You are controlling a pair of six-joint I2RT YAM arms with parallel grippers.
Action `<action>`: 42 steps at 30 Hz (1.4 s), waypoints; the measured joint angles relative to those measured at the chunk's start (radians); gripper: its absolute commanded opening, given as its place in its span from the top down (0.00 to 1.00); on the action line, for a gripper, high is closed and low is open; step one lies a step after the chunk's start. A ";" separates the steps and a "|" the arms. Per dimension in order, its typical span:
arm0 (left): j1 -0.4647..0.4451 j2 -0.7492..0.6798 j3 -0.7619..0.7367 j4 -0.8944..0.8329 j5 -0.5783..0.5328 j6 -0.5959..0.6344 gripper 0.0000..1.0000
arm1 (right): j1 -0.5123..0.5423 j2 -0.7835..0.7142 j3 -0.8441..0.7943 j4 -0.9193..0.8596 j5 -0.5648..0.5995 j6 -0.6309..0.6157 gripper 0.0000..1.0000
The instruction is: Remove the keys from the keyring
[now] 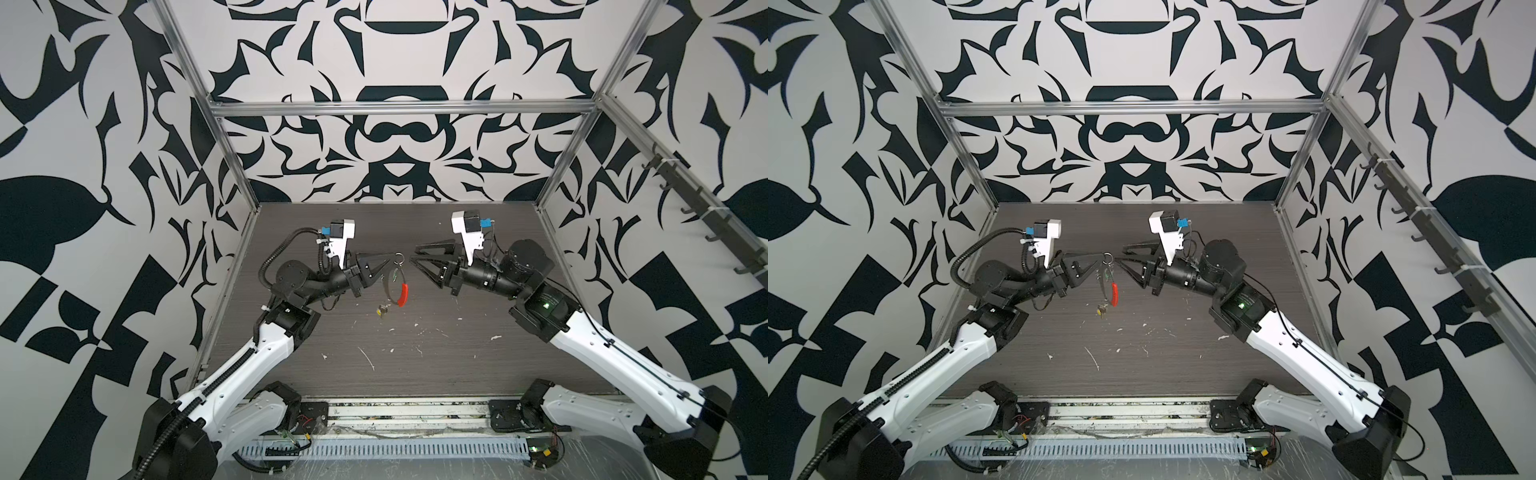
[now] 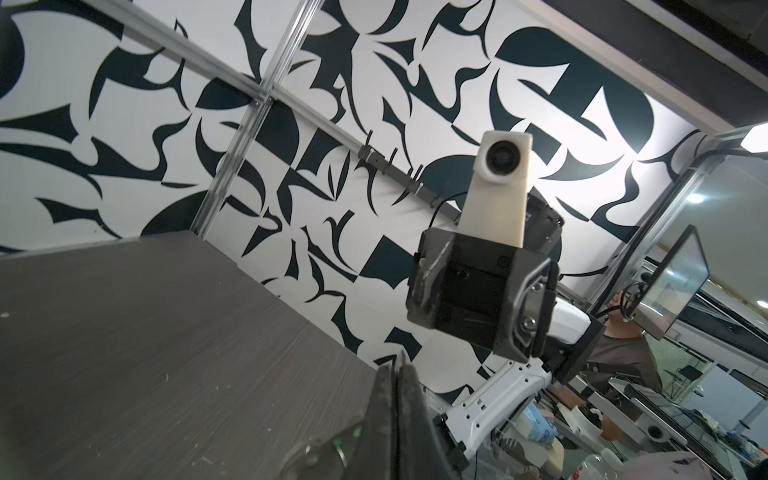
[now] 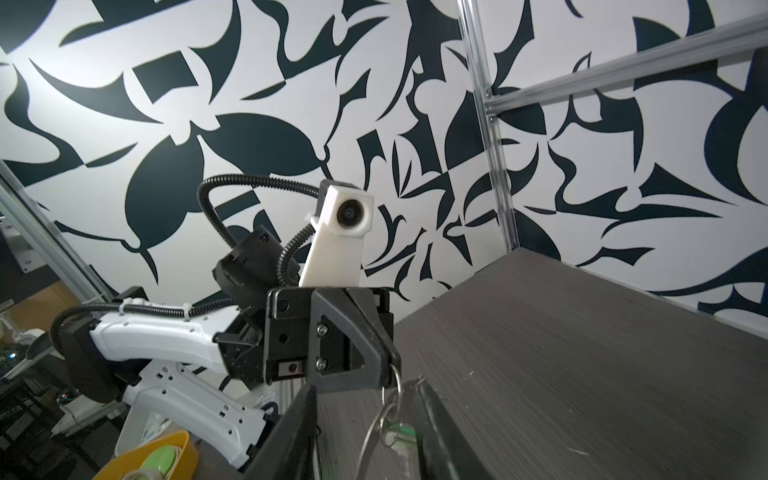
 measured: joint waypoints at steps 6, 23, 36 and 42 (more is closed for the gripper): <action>0.000 0.000 -0.012 0.134 -0.011 -0.051 1.00 | 0.008 0.061 -0.011 0.112 -0.007 0.079 0.61; 0.000 -0.036 -0.041 0.184 -0.049 -0.065 1.00 | 0.061 0.123 -0.011 0.240 -0.040 0.185 0.79; 0.000 -0.053 -0.041 0.130 -0.053 -0.065 0.72 | 0.072 0.112 0.013 0.143 -0.043 0.141 1.00; 0.000 -0.149 -0.012 -0.105 -0.015 0.010 0.72 | 0.071 0.061 0.130 -0.200 -0.032 -0.023 1.00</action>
